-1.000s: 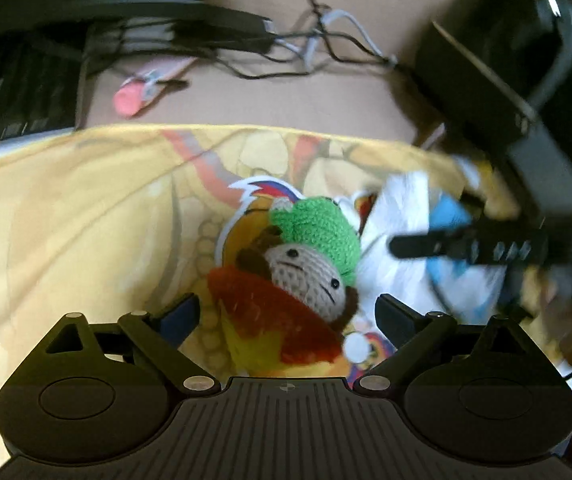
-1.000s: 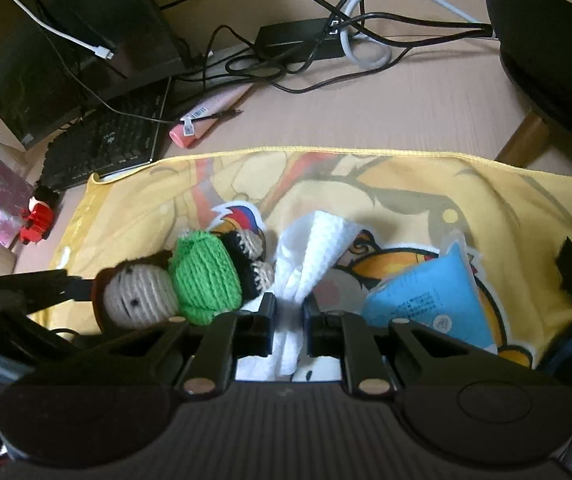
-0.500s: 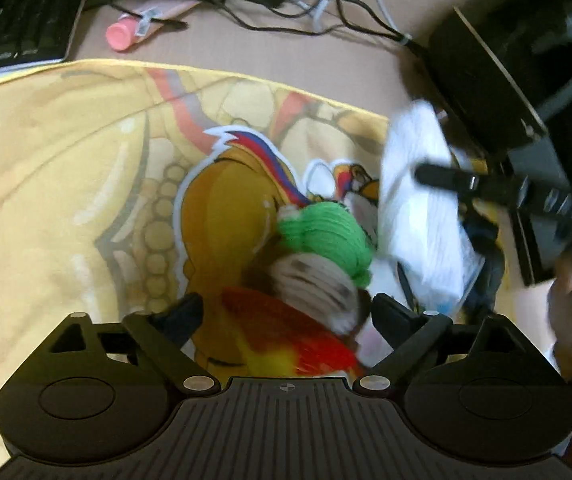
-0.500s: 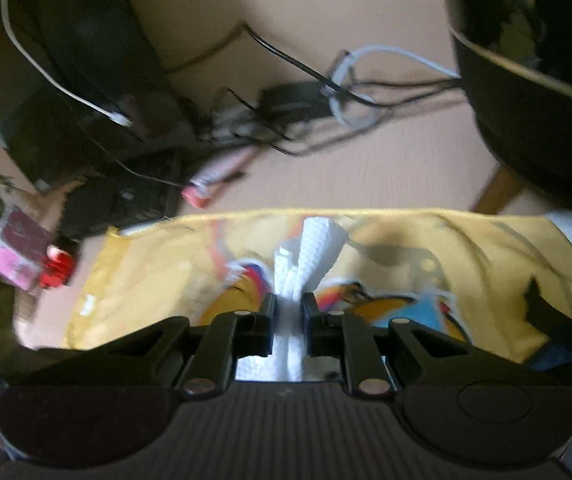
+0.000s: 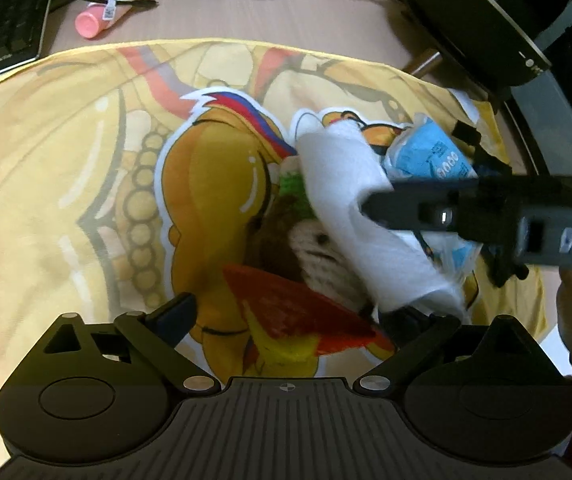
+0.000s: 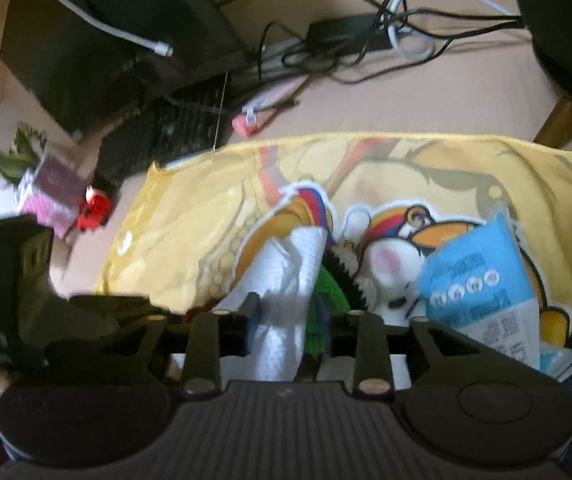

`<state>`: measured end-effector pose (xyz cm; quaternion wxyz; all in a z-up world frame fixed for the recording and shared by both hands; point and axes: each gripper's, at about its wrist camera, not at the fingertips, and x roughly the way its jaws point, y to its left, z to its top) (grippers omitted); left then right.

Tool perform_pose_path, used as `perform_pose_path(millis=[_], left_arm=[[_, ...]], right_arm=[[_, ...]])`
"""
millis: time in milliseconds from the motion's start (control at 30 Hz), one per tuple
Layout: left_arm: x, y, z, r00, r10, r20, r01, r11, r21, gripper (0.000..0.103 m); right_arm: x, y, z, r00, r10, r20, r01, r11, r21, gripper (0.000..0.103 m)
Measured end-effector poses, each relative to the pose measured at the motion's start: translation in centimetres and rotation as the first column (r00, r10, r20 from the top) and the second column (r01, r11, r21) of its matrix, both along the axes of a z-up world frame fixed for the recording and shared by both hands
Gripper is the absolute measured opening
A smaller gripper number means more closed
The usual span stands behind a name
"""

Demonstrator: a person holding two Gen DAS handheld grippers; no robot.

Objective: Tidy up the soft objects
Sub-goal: 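Turn the doll with the left gripper while the right gripper wipes its face, then tilt the doll with the left gripper while the right gripper wipes its green hat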

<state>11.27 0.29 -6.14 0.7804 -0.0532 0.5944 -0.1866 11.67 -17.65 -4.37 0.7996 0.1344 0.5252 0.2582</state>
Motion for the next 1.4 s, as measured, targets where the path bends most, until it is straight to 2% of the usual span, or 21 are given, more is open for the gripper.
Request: perform_pose_path(millis=[200, 233, 267, 333, 500, 567, 700, 800, 867, 933, 1000, 1067, 1200, 1300, 1400], left_arm=[[0.3, -0.4, 0.0, 1.0, -0.009, -0.004, 0.009, 1.0, 0.016, 0.1], [0.3, -0.5, -0.1, 1.0, -0.01, -0.006, 0.01, 1.0, 0.018, 0.1], [0.3, -0.5, -0.1, 1.0, -0.011, -0.009, 0.011, 1.0, 0.021, 0.1], [0.3, -0.6, -0.2, 1.0, -0.014, -0.011, 0.014, 1.0, 0.024, 0.101], [0.3, -0.7, -0.3, 1.0, -0.018, -0.012, 0.018, 0.999, 0.026, 0.101], [0.3, -0.8, -0.3, 1.0, -0.018, -0.012, 0.019, 0.999, 0.026, 0.102], [0.3, -0.7, 0.0, 1.0, -0.017, 0.0, 0.017, 1.0, 0.025, 0.102], [-0.2, -1.0, 1.3, 0.995, -0.064, 0.081, 0.061, 0.997, 0.039, 0.101], [-1.1, -2.0, 2.7, 0.97, -0.161, 0.181, 0.147, 0.985, 0.084, 0.101], [-2.4, -3.7, 3.5, 0.921, -0.295, 0.255, 0.257, 0.951, 0.173, 0.102], [-3.3, -5.2, 3.4, 0.871, -0.406, 0.277, 0.337, 0.904, 0.265, 0.102], [-3.7, -6.4, 2.4, 0.841, -0.469, 0.27, 0.364, 0.859, 0.359, 0.102], [-3.5, -7.2, 0.7, 0.826, -0.503, 0.256, 0.362, 0.82, 0.443, 0.102], [-3.3, -7.0, -0.2, 0.831, -0.494, 0.257, 0.359, 0.827, 0.432, 0.101], [-3.2, -6.7, -0.6, 0.834, -0.486, 0.261, 0.351, 0.833, 0.428, 0.102]], right_arm=[[-0.1, 2.0, -0.1, 0.998, 0.059, 0.012, -0.059, 0.998, 0.018, 0.039], [-0.3, 2.1, -0.1, 0.998, 0.058, 0.018, -0.058, 0.998, 0.009, 0.035], [-0.4, 2.2, -0.1, 0.998, 0.057, 0.026, -0.057, 0.998, 0.0, 0.024], [-0.6, 1.8, 0.4, 0.997, 0.048, 0.052, -0.048, 0.999, 0.0, 0.013], [-1.2, 1.1, 1.2, 0.996, 0.078, 0.038, -0.08, 0.995, 0.055, 0.012], [-1.5, 0.8, 0.6, 0.996, 0.082, 0.027, -0.082, 0.997, 0.0, 0.012], [-2.0, -0.5, -1.3, 1.0, 0.019, -0.014, -0.02, 0.993, -0.113, 0.012], [-2.1, -1.3, -2.2, 1.0, -0.019, -0.017, 0.016, 0.986, -0.166, 0.012], [-2.1, -1.6, -2.4, 0.999, -0.035, -0.014, 0.032, 0.984, -0.175, 0.012], [-2.0, -1.8, -2.3, 0.999, -0.045, -0.008, 0.043, 0.984, -0.172, 0.015], [-1.9, -1.5, -2.0, 0.999, -0.043, 0.008, 0.043, 0.983, -0.178, 0.018], [-1.8, -1.1, -1.6, 0.999, -0.031, 0.03, 0.036, 0.982, -0.186, 0.027], [-1.4, 0.7, -1.8, 0.997, 0.02, 0.069, -0.003, 0.97, -0.242, 0.03], [-1.0, 1.5, -2.6, 0.997, 0.04, 0.065, -0.021, 0.961, -0.275, 0.03], [-1.0, 1.4, -1.9, 0.997, 0.041, 0.07, -0.023, 0.969, -0.246, 0.031]])
